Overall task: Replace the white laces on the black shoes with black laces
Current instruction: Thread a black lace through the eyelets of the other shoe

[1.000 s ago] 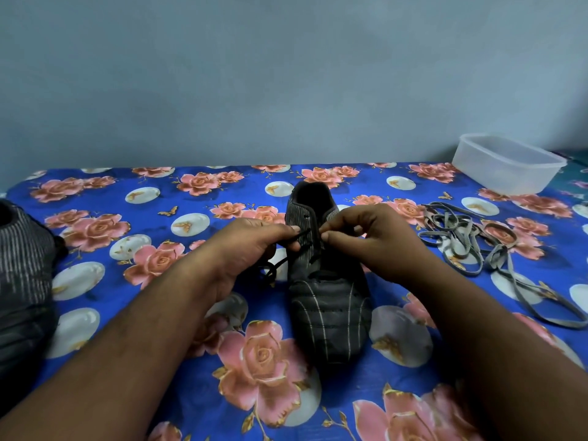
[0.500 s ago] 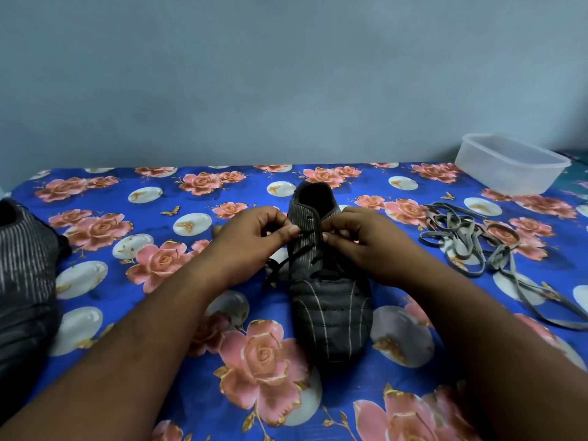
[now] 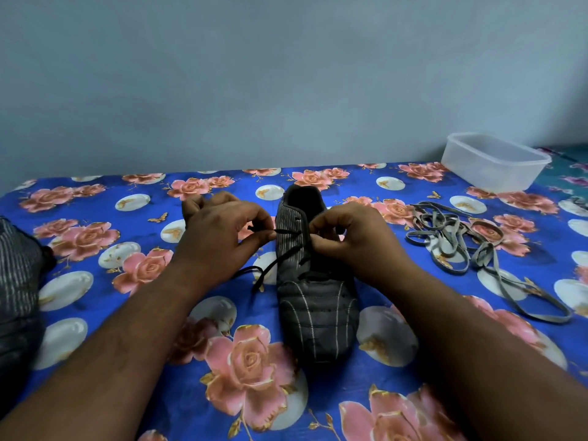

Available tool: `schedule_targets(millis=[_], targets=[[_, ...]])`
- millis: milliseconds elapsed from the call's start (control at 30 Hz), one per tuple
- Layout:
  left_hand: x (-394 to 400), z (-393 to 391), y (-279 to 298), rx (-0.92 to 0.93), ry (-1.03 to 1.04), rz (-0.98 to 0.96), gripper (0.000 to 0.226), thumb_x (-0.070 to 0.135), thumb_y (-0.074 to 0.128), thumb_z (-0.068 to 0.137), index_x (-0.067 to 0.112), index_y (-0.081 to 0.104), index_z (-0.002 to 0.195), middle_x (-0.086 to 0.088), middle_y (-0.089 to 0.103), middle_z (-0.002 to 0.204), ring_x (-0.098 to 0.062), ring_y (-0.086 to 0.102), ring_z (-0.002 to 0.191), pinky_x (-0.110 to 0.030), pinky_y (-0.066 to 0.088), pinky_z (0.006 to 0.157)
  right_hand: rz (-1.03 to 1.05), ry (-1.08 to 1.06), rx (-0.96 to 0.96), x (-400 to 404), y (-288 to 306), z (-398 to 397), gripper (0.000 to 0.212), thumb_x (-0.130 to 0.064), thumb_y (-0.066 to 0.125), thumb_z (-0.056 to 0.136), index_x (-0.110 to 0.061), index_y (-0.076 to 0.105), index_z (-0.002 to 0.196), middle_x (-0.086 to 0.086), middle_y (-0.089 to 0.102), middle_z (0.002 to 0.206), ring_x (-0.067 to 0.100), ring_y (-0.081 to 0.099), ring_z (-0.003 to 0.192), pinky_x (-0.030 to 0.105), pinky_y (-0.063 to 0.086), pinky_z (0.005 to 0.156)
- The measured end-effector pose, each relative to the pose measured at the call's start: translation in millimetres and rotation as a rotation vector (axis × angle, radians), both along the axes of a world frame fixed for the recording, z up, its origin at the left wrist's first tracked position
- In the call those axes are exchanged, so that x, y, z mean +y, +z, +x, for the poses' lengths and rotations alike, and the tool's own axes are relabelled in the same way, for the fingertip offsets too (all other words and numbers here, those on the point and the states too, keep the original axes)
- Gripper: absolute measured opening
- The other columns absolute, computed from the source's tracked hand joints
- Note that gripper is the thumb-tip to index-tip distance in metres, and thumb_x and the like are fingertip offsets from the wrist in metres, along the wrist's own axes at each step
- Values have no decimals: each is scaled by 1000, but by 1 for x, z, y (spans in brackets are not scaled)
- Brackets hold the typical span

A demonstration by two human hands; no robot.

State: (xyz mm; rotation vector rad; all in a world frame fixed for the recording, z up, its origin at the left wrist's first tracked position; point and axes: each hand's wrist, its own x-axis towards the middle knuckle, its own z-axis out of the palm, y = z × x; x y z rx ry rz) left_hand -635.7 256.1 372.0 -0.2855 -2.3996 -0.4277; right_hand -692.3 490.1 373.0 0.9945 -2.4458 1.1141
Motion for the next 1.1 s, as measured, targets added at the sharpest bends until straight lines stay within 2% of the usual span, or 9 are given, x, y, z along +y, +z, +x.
schedule_targets(millis=[167, 267, 367, 500, 633, 733, 833, 967, 1100], targets=[[21, 8, 5, -543, -275, 786, 58, 62, 45, 95, 11, 69, 84, -2, 66, 71, -17, 58, 67, -28, 46, 71, 51, -46, 130, -2, 0, 4, 7, -35, 78, 79, -29, 75, 81, -18, 63, 69, 5, 50, 69, 27, 37, 66], [30, 8, 5, -678, -169, 831, 64, 67, 42, 87, 10, 65, 71, -9, 60, 63, -17, 50, 62, -29, 41, 65, -19, 3, -37, 2, 3, 3, 10, -23, 82, 81, -29, 74, 79, -12, 68, 69, 2, 58, 65, 20, 42, 62], [28, 7, -1, -710, -172, 838, 55, 61, 63, 83, 7, 74, 82, -24, 72, 87, -22, 58, 74, -37, 44, 73, -94, 115, -264, 8, 10, 6, 8, -15, 79, 86, -20, 73, 87, -4, 72, 73, 4, 60, 64, 20, 47, 63], [23, 6, -1, -642, -213, 895, 33, 41, 71, 88, 9, 72, 78, -20, 74, 99, -17, 59, 83, -24, 47, 75, -320, -6, -392, 21, 17, -3, 7, -11, 65, 95, -16, 69, 93, 1, 72, 69, 22, 50, 63, 33, 41, 63], [21, 5, -3, -585, -230, 891, 20, 27, 72, 92, 11, 72, 80, -12, 75, 89, -14, 61, 81, -19, 49, 74, -213, -40, -380, 26, 19, -4, 5, -18, 67, 96, -17, 69, 91, -2, 73, 69, 15, 54, 60, 29, 44, 62], [20, 5, -4, -516, -270, 790, 21, 26, 71, 92, 6, 73, 86, -12, 75, 88, -17, 63, 81, -32, 53, 81, -72, 130, -402, 21, 16, 4, 10, -17, 76, 90, -9, 71, 86, -8, 69, 68, 0, 57, 61, 14, 45, 64], [19, 4, -4, -400, -252, 621, 30, 43, 71, 87, 13, 74, 84, 3, 70, 77, -1, 58, 76, -20, 46, 73, -11, 156, -378, 18, 13, 4, 11, -19, 81, 84, -11, 73, 84, -11, 71, 68, -1, 61, 63, 13, 46, 63], [12, 0, -8, -177, 45, 221, 29, 72, 54, 80, 45, 60, 73, 21, 63, 85, -4, 45, 103, -35, 23, 81, 97, 68, -248, 18, 12, 2, 11, -31, 82, 83, -23, 74, 82, -7, 72, 72, 10, 65, 67, 27, 50, 62], [16, 0, -6, -56, 29, 202, 26, 71, 51, 82, 47, 58, 77, 21, 62, 87, -4, 44, 103, -35, 19, 82, 173, -8, -125, 17, 13, 4, 8, -32, 79, 84, -28, 73, 80, -13, 65, 67, 3, 56, 64, 18, 39, 58]])
